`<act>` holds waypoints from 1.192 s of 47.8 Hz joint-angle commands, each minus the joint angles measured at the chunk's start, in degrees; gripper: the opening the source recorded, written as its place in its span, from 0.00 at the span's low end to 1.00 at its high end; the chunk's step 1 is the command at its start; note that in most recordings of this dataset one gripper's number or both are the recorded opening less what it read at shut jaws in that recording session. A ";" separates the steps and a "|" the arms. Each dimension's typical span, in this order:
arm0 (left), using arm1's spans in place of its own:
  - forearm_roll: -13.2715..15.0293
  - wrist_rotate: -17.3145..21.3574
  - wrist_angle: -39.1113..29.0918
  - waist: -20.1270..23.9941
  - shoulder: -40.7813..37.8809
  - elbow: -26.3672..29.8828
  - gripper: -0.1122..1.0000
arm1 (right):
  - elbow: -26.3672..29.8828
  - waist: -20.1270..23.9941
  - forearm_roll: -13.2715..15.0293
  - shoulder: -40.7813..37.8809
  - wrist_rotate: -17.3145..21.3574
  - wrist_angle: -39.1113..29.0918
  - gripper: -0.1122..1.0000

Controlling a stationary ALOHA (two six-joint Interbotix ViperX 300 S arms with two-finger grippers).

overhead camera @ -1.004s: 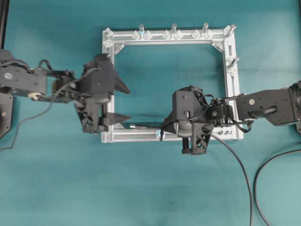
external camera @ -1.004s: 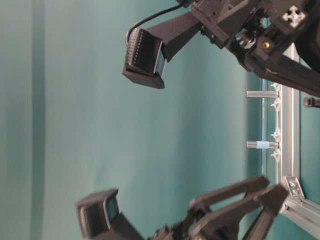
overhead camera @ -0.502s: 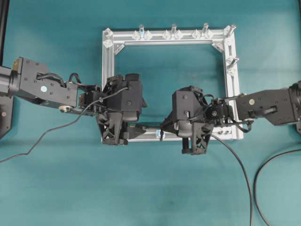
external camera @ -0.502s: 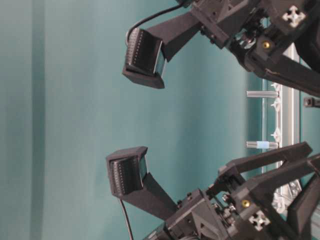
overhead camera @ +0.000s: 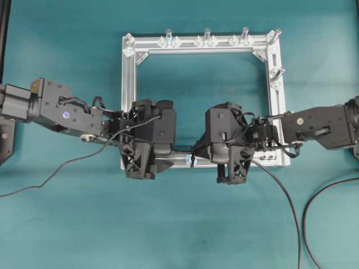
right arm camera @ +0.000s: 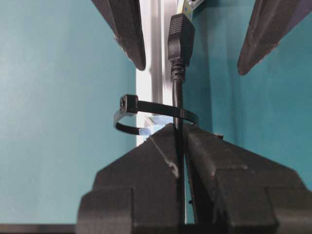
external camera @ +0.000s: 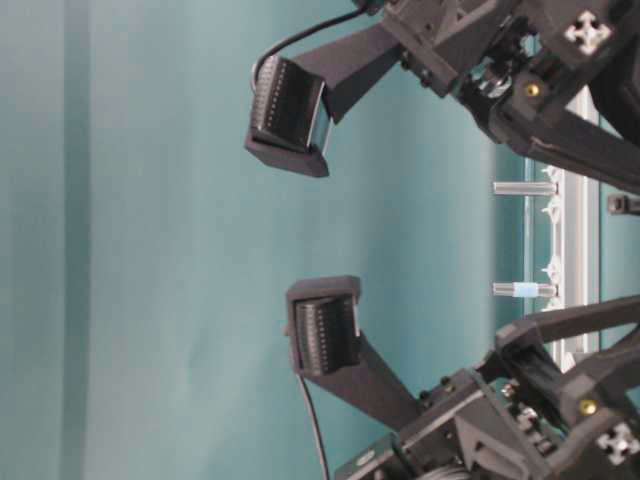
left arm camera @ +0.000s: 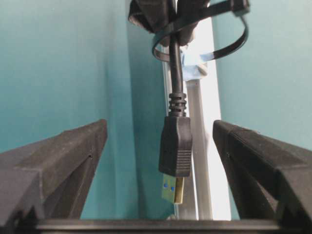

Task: Insert the wire through the string loop located in the center.
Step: 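Move the left gripper to the plug emerging from the loop and grasp it, then open the right gripper and withdraw it right, releasing the cable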

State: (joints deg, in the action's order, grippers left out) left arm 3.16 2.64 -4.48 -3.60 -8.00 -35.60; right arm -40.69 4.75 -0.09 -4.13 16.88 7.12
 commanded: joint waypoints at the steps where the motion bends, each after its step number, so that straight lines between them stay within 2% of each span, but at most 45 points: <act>1: -0.18 0.18 1.49 0.09 0.26 0.88 0.91 | 0.88 0.09 0.09 0.70 -0.09 0.35 0.17; 17: -0.18 0.18 2.81 0.44 -0.26 1.14 0.90 | 0.88 0.09 0.18 0.70 -0.09 0.26 0.17; 22: -0.18 0.18 2.72 0.35 0.26 1.14 0.87 | 0.88 0.09 0.09 0.70 -0.09 0.26 0.17; 26: -0.18 0.09 2.37 0.35 0.79 1.49 0.75 | 0.88 0.09 0.09 0.70 -0.09 0.26 0.17; 34: -0.18 0.09 0.88 0.35 1.58 1.85 0.34 | 0.88 0.18 0.09 0.70 -0.09 0.26 0.17; 37: -0.18 0.09 0.35 0.35 1.58 1.93 0.21 | 0.88 0.09 0.09 0.70 -0.09 0.26 0.17; 57: -0.18 0.09 0.00 0.35 1.49 1.93 0.21 | 0.79 0.09 0.09 0.79 -0.09 0.26 0.17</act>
State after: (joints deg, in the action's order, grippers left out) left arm 3.16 2.64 -4.57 -3.52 -8.26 -34.72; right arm -40.69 4.66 -0.09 -4.13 16.88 7.12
